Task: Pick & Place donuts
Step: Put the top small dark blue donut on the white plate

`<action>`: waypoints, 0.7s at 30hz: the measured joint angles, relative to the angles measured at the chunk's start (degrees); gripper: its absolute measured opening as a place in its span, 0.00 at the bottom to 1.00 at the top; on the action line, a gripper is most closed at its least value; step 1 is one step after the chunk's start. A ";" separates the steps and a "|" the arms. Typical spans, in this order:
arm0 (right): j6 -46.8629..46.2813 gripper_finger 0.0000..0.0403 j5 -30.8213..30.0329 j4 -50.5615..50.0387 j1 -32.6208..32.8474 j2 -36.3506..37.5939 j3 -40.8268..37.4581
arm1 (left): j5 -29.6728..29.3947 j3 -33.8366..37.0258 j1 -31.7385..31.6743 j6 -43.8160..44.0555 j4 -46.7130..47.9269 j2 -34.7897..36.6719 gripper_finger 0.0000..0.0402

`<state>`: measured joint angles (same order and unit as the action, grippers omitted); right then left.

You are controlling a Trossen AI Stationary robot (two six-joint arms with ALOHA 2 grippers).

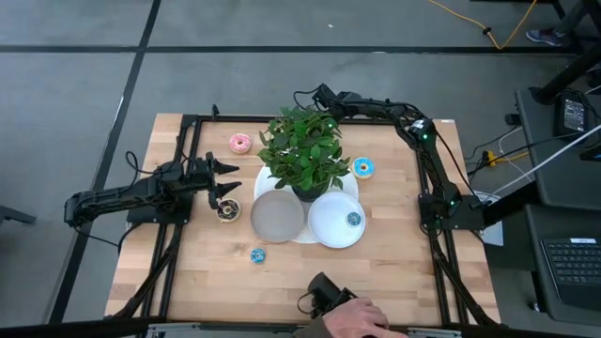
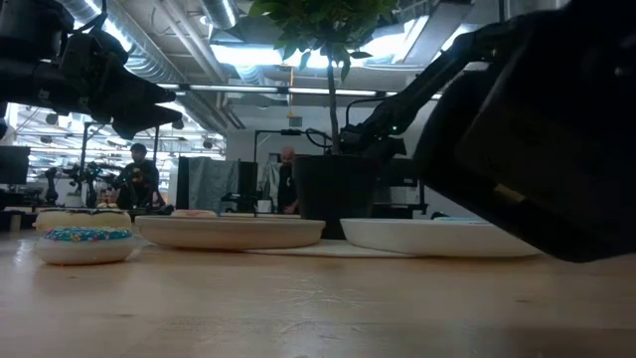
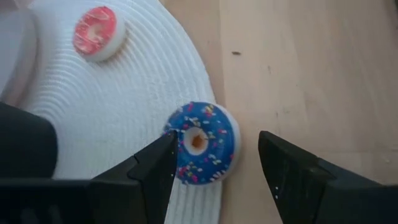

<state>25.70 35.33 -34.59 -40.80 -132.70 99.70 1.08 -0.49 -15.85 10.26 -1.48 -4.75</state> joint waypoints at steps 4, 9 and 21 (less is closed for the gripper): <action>0.01 0.52 -1.20 -0.11 0.00 0.00 0.00 | 0.00 0.00 0.01 -0.01 0.00 0.00 0.65; 0.00 0.44 -1.18 -0.09 0.00 0.00 0.00 | 0.00 0.02 0.00 -0.02 0.00 0.00 0.65; -0.01 0.20 -0.76 -0.07 0.02 0.02 0.00 | 0.00 0.02 0.00 -0.02 0.00 0.00 0.65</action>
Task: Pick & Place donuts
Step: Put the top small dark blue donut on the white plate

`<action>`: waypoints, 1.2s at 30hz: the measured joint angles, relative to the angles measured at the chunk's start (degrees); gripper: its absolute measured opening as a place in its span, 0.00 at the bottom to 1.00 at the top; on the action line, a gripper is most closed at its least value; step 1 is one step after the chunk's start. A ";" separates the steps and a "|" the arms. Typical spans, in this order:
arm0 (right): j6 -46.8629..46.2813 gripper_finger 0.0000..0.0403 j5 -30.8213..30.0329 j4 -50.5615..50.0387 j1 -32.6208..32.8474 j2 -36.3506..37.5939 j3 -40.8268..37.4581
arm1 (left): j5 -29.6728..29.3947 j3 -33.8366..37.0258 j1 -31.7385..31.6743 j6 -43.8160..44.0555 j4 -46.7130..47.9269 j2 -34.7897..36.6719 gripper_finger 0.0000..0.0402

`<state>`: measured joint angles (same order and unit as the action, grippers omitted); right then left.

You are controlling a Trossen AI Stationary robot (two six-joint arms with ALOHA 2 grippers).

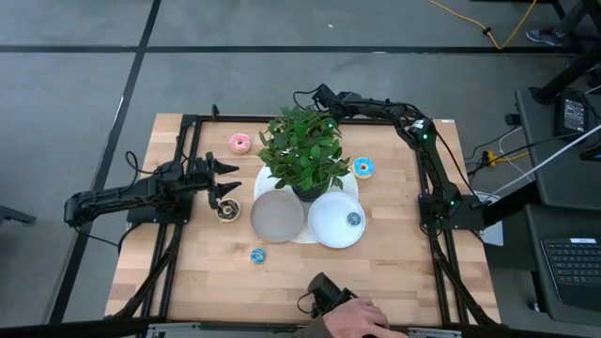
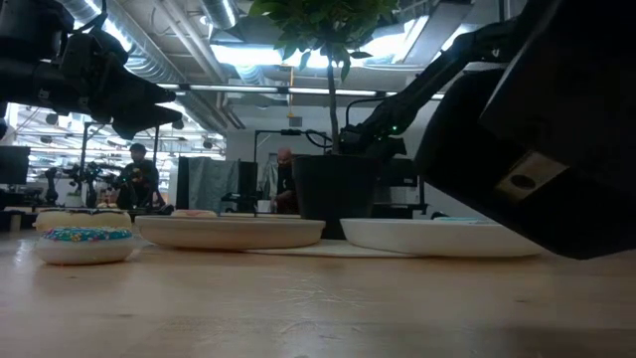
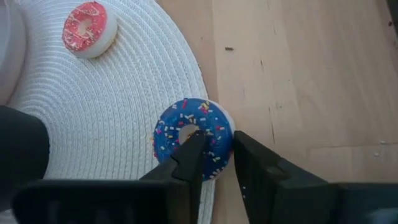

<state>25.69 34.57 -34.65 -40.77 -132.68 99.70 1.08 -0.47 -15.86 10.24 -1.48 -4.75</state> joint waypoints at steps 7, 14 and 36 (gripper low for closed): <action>-1.74 0.09 0.02 0.00 0.00 0.00 0.00 | 0.00 0.00 0.00 0.00 0.00 0.00 0.65; -3.13 0.03 0.02 0.00 -0.29 0.22 -0.04 | 0.00 0.00 0.00 0.02 0.00 0.00 0.65; -3.87 0.03 2.24 -7.40 -4.01 3.64 6.80 | 0.00 -0.01 0.01 0.02 0.00 0.00 0.65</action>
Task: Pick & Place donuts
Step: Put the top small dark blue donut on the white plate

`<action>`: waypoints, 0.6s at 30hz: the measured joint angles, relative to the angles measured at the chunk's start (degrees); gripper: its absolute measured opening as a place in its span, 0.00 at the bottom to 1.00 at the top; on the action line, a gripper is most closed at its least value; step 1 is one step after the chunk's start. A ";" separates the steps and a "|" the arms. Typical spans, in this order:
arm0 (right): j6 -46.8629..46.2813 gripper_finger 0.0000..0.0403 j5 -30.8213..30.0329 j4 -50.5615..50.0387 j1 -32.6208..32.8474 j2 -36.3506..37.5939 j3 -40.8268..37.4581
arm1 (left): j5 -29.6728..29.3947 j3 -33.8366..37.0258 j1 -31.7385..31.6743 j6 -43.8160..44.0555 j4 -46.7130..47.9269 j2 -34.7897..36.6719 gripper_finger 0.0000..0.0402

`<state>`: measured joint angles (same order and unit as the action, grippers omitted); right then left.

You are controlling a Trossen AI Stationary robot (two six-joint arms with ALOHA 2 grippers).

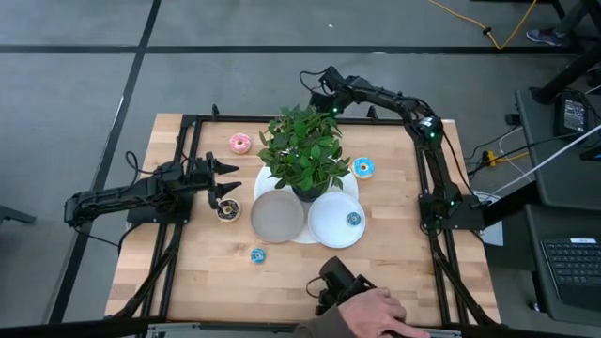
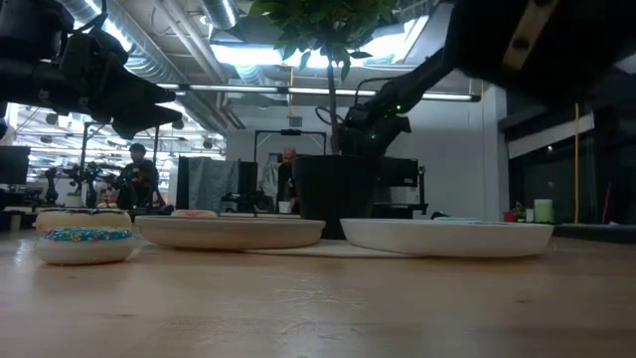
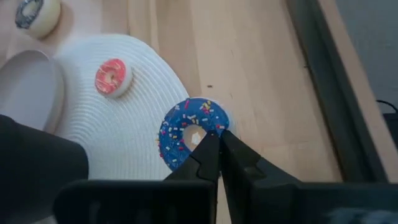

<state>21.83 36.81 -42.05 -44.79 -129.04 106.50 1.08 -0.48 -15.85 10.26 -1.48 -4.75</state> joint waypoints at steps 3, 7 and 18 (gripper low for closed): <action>-0.78 0.03 -0.04 -0.57 -0.39 1.18 0.00 | 0.00 -0.01 -0.01 0.00 0.00 0.00 0.65; -0.79 0.03 -0.06 -1.36 -0.60 3.11 -0.46 | 0.00 0.00 0.01 0.00 0.00 0.00 0.65; -3.54 0.03 -0.70 2.16 -0.64 12.65 -14.38 | 0.00 0.01 -0.01 -0.01 0.00 0.00 0.65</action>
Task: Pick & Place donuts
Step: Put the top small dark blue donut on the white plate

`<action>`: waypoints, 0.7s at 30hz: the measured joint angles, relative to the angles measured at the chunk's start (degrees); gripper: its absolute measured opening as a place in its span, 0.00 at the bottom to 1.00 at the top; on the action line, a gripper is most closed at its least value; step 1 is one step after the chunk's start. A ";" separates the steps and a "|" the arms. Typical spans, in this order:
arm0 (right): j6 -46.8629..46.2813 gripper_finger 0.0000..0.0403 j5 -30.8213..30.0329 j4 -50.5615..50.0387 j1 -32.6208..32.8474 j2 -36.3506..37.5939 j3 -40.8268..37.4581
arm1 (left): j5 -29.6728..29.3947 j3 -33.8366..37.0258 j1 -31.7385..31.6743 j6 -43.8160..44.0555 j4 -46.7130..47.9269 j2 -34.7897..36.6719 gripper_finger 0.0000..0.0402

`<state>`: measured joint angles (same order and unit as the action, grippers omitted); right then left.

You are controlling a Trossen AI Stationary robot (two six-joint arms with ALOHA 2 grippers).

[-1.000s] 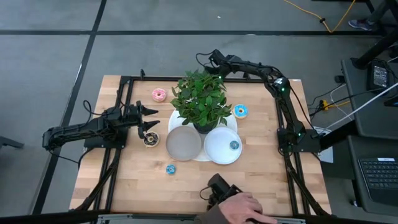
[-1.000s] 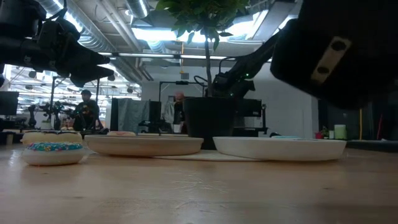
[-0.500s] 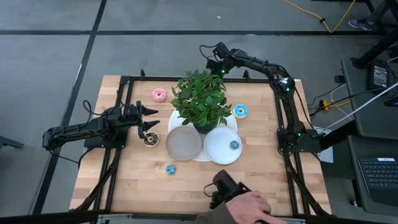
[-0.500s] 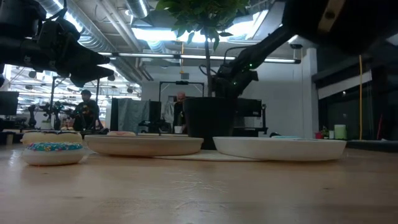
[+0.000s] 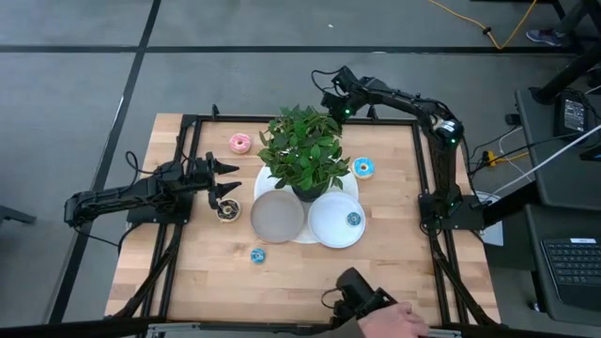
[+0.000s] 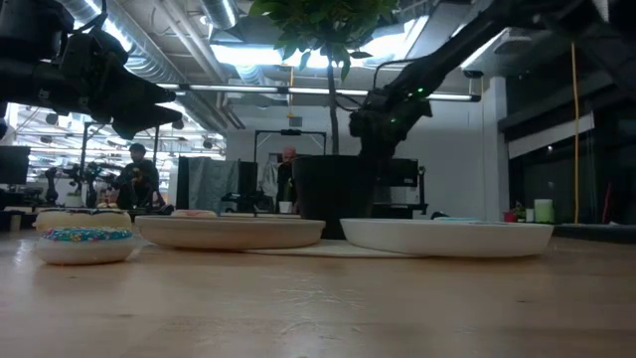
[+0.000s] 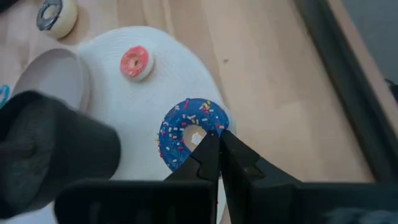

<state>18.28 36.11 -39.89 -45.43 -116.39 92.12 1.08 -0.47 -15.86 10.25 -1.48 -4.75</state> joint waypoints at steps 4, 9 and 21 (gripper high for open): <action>-1.17 0.03 -0.02 2.84 -0.03 5.17 -7.54 | 0.00 -0.02 0.02 0.01 0.00 0.00 0.65; -3.26 0.03 -0.03 6.53 -0.17 12.21 -17.43 | 0.00 -0.01 0.00 0.01 0.00 0.00 0.65; -13.56 0.03 -0.37 10.75 1.65 29.01 -37.69 | 0.00 0.00 0.02 0.01 0.00 0.00 0.65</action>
<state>4.72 35.74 -29.14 -43.78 -87.38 54.42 1.08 -0.47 -15.84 10.26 -1.48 -4.75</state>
